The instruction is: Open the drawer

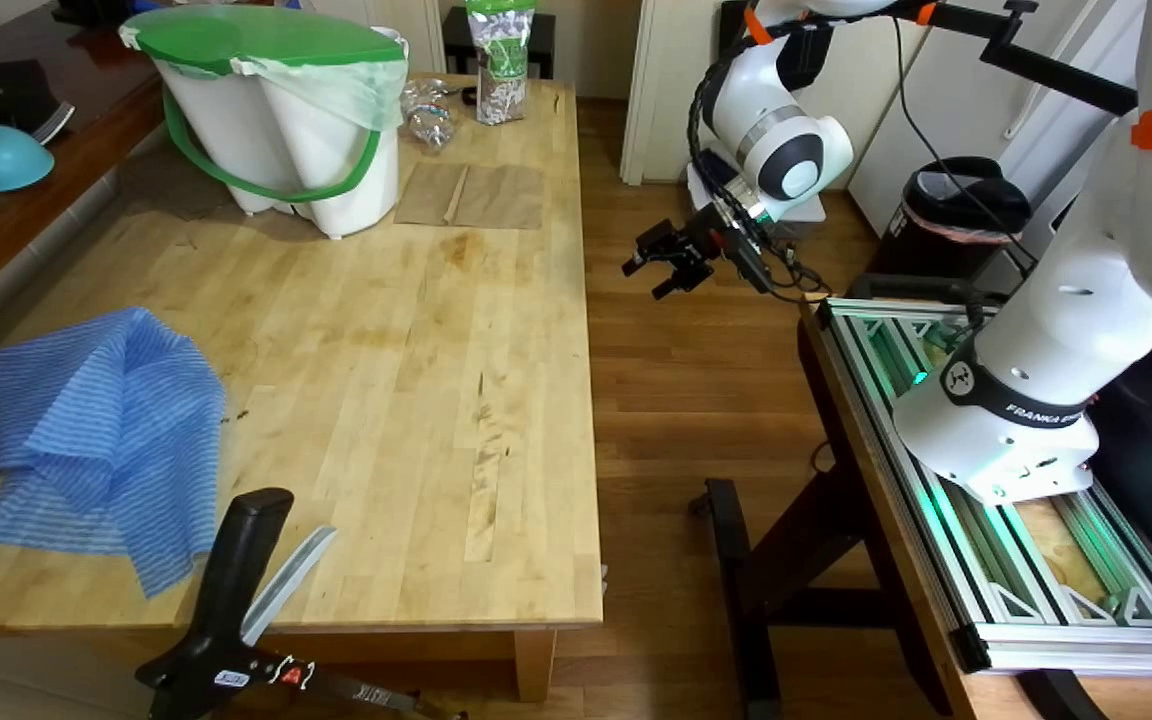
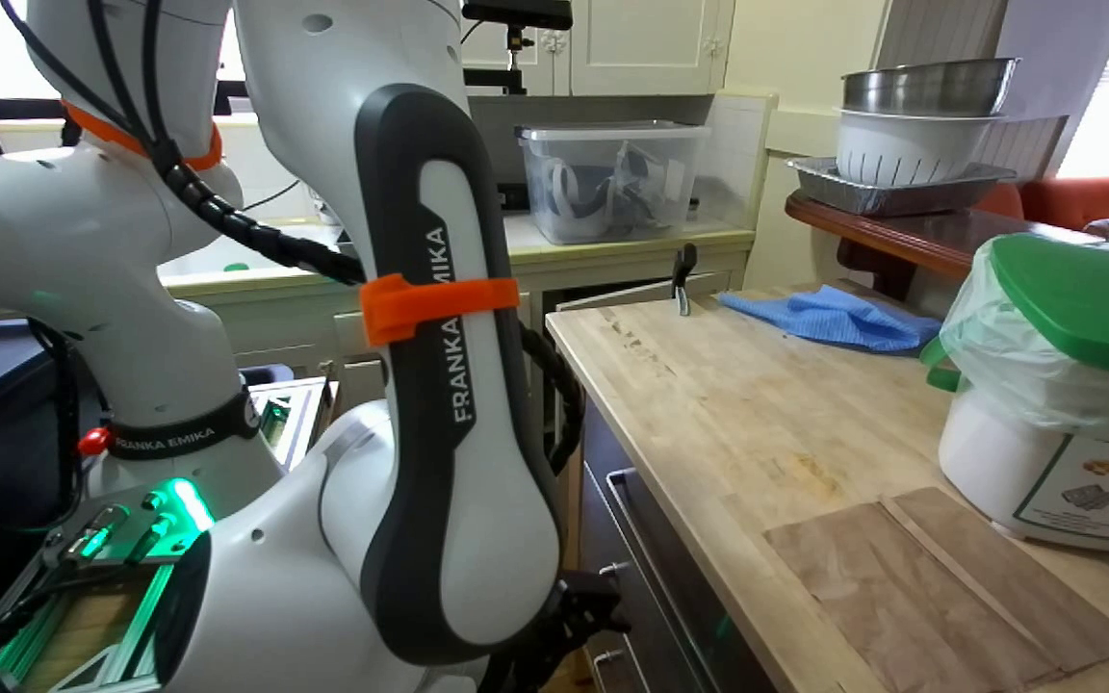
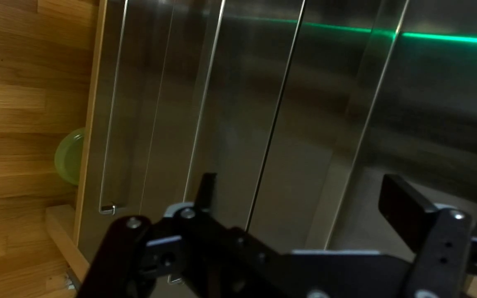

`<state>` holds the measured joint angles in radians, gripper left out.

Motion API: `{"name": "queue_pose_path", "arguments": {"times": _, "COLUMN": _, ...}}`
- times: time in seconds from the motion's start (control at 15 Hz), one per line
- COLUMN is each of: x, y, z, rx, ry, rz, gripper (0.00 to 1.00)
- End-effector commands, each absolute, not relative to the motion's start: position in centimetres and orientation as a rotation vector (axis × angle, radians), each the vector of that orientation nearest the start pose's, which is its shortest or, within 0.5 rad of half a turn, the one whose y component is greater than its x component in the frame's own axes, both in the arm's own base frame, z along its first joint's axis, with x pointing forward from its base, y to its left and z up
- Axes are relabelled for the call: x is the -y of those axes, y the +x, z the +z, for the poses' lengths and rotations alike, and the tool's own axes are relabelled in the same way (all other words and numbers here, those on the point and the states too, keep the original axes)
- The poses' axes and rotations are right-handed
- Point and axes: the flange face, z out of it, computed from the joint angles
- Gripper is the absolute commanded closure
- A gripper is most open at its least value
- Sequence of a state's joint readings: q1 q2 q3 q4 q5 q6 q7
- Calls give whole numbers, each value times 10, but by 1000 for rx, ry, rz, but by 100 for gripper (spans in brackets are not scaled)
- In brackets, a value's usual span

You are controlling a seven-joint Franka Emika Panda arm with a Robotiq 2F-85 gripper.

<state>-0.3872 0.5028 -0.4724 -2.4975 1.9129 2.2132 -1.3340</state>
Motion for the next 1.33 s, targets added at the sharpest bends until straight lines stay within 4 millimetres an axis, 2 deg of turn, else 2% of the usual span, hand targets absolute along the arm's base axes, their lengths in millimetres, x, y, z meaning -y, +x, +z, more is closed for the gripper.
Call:
{"name": "queue_pose_path", "arguments": {"times": 0.0, "x": 307, "y": 261, "z": 88, "rx": -1428, "ry": -1991, "rz": -699, "gripper": 0}}
{"name": "queue_pose_path", "arguments": {"times": 0.53, "x": 289, "y": 293, "z": 77, "rx": -1419, "ry": -2012, "rz": -703, "gripper": 0}}
{"name": "queue_pose_path", "arguments": {"times": 0.93, "x": 297, "y": 313, "z": 67, "rx": -1482, "ry": -2001, "rz": -763, "gripper": 0}}
{"name": "queue_pose_path", "arguments": {"times": 1.2, "x": 301, "y": 319, "z": 57, "rx": -1492, "ry": -2021, "rz": -755, "gripper": 0}}
{"name": "queue_pose_path", "arguments": {"times": 1.27, "x": 302, "y": 320, "z": 54, "rx": -1492, "ry": -2025, "rz": -752, "gripper": 3}}
